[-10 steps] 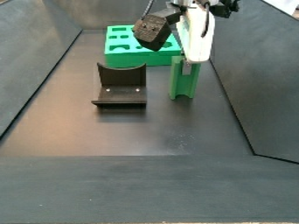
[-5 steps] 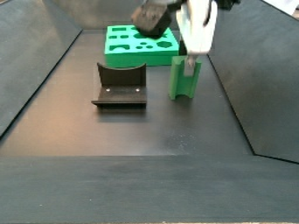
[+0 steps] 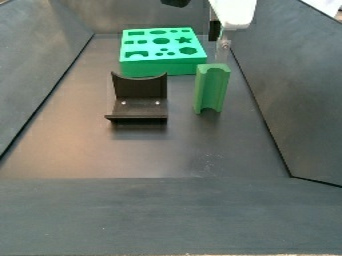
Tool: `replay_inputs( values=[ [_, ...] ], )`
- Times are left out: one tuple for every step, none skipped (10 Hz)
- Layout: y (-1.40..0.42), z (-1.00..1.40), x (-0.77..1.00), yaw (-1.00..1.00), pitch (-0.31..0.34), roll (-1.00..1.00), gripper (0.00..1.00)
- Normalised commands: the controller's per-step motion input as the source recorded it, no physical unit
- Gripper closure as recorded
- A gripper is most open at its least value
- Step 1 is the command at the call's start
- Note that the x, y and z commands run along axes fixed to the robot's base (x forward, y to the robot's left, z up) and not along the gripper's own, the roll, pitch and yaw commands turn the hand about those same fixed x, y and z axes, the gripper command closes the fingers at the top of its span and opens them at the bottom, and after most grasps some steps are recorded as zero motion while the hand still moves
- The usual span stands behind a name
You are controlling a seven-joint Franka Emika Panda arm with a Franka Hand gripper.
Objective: Pick up the arch object. Move up. Place the arch object on the fixture. Regrasp the arch object. Rotate the arch object. Move to above the board. Insert the arch object.
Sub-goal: Rotate the arch object.
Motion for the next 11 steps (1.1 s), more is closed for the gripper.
replay_inputs(
  values=[
    [0.07,-0.03,0.01,1.0,0.007,0.0,0.0],
    [0.04,-0.02,0.02,1.0,0.006,0.0,0.0],
    [0.03,-0.02,0.02,1.0,0.007,0.0,0.0],
    [0.02,-0.02,0.02,1.0,0.007,0.0,0.0],
    [0.01,-0.02,0.02,1.0,0.007,0.0,0.0],
    [0.01,-0.02,0.02,1.0,0.008,0.0,0.0],
    [0.01,-0.02,0.02,1.0,0.008,0.0,0.0],
    [0.01,-0.02,0.02,1.0,0.008,0.0,0.0],
    [0.0,-0.02,0.02,1.0,0.009,0.0,0.0],
    [0.0,-0.01,0.02,1.0,0.01,0.0,0.0],
    [0.0,-0.01,0.02,1.0,0.01,0.0,0.0]
  ],
)
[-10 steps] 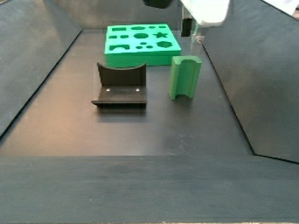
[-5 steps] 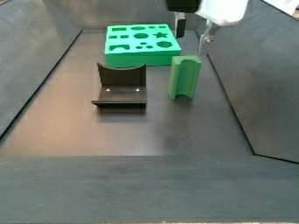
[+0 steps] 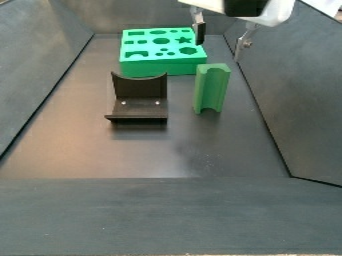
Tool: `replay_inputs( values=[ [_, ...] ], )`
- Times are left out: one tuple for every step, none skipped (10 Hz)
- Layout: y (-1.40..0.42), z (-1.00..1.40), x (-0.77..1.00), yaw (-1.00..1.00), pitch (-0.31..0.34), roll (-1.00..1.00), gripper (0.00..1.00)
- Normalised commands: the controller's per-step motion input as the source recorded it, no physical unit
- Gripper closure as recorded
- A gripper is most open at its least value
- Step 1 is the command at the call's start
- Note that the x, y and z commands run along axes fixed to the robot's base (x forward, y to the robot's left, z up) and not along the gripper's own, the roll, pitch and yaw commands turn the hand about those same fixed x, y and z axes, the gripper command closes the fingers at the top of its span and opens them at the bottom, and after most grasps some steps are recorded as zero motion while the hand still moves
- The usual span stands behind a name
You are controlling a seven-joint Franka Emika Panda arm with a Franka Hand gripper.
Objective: Pick up the arch object. Move up. Place the arch object on the fixture. Regrasp the arch object. Rotate the arch object. Move to above the board. Insert the arch object.
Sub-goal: Rotate the arch object.
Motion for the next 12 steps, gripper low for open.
replay_inputs(
  values=[
    [0.0,-0.01,0.02,1.0,0.011,0.0,0.0],
    [0.0,-0.01,0.02,1.0,0.012,0.0,0.0],
    [0.0,-0.01,0.02,1.0,0.014,0.0,0.0],
    [0.0,-0.01,0.02,1.0,0.015,0.0,0.0],
    [0.0,-0.01,0.02,1.0,0.017,0.0,0.0],
    [0.0,-0.01,0.02,1.0,0.019,0.0,0.0],
    [0.0,-0.01,0.02,1.0,0.023,-0.01,0.0],
    [0.0,-0.01,0.02,1.0,0.027,-0.01,0.0],
    [0.0,-0.01,0.02,0.94,0.034,-0.01,0.0],
    [0.0,-0.01,0.02,0.78,0.034,-0.01,0.0],
    [0.0,-0.01,0.02,0.46,0.033,-0.01,0.0],
    [0.0,-0.01,0.02,0.26,0.033,-0.01,0.0]
  ],
)
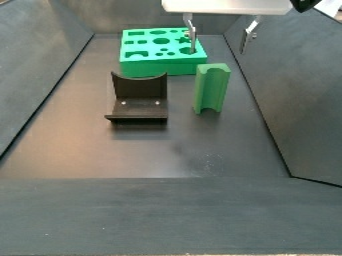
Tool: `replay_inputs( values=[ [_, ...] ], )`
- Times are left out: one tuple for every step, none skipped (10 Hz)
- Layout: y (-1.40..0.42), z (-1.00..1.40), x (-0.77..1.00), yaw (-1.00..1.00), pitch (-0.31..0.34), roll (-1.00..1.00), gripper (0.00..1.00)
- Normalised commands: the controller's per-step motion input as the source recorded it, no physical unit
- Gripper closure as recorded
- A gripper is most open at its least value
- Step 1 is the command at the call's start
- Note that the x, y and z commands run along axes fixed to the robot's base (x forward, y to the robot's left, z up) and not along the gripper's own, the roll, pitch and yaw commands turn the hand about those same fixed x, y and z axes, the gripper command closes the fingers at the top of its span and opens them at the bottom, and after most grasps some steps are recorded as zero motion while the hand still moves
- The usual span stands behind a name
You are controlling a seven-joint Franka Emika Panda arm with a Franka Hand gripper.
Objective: Pick up the arch object. Move up. Place the arch object on the fixture. Regrasp the arch object. Rotate the arch object. Move to above the board. Insert the arch object.
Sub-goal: Rotate the arch object, then move to above the board.
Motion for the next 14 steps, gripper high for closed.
replay_inputs(
  values=[
    [0.0,-1.0,0.0,0.17,0.033,-0.01,0.0],
    [0.0,-1.0,0.0,0.12,0.028,-0.01,0.0],
    [0.0,-1.0,0.03,0.08,-0.01,-0.01,0.0],
    [-0.01,-1.0,0.03,0.06,-0.021,-0.02,0.0],
    [-0.01,-0.82,0.03,0.05,-0.034,-0.03,0.0],
    [-0.01,-0.72,0.03,0.04,-0.037,-0.04,0.0],
    [-0.01,-0.52,0.03,0.04,-0.037,-0.05,0.0],
    [-0.01,-0.38,0.03,0.04,-0.037,-0.06,0.0],
    [-0.01,-0.19,0.04,0.04,-0.038,-0.07,0.0],
    [0.0,0.0,0.0,0.04,-0.037,-0.07,1.0],
    [0.13,1.0,0.04,0.09,-0.239,0.35,1.0],
    [0.13,1.0,0.03,0.08,-0.228,0.35,1.0],
    [0.12,1.0,0.02,0.06,-0.173,0.35,1.0],
    [0.1,1.0,0.02,0.05,-0.113,0.34,1.0]
  ],
)
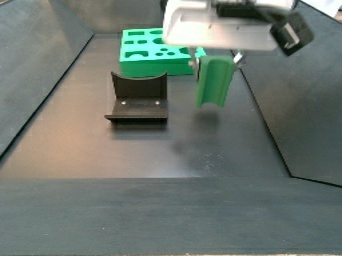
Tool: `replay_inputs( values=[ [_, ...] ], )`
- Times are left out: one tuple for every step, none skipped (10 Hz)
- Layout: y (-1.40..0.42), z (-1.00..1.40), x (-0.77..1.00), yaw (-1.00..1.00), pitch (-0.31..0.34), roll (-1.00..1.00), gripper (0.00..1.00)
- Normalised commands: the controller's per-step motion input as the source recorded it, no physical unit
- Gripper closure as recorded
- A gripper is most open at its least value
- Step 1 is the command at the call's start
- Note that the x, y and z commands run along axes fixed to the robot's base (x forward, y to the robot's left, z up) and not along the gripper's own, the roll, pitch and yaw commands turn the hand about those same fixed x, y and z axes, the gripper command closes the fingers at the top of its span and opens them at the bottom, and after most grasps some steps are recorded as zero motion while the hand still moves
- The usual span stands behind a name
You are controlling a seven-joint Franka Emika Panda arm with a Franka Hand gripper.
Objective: Pick up the arch object. Move up. Place the arch object on the fixture. Regrasp the arch object. Rotate the arch object. Move to above the board. Insert the arch object.
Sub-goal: Move to above the board.
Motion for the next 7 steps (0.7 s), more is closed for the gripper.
replay_inputs(
  values=[
    [0.09,1.0,0.01,0.05,-0.025,0.32,1.0],
    [0.09,1.0,0.01,0.05,0.029,0.3,1.0],
    [0.08,1.0,0.01,0.04,0.054,0.25,1.0],
    [0.08,1.0,0.01,0.04,0.058,0.19,1.0],
    [0.07,1.0,0.01,0.04,0.06,0.17,1.0],
    [0.07,1.0,0.01,0.03,0.063,0.14,1.0],
    [0.07,1.0,0.01,0.03,0.067,0.14,1.0]
  ],
)
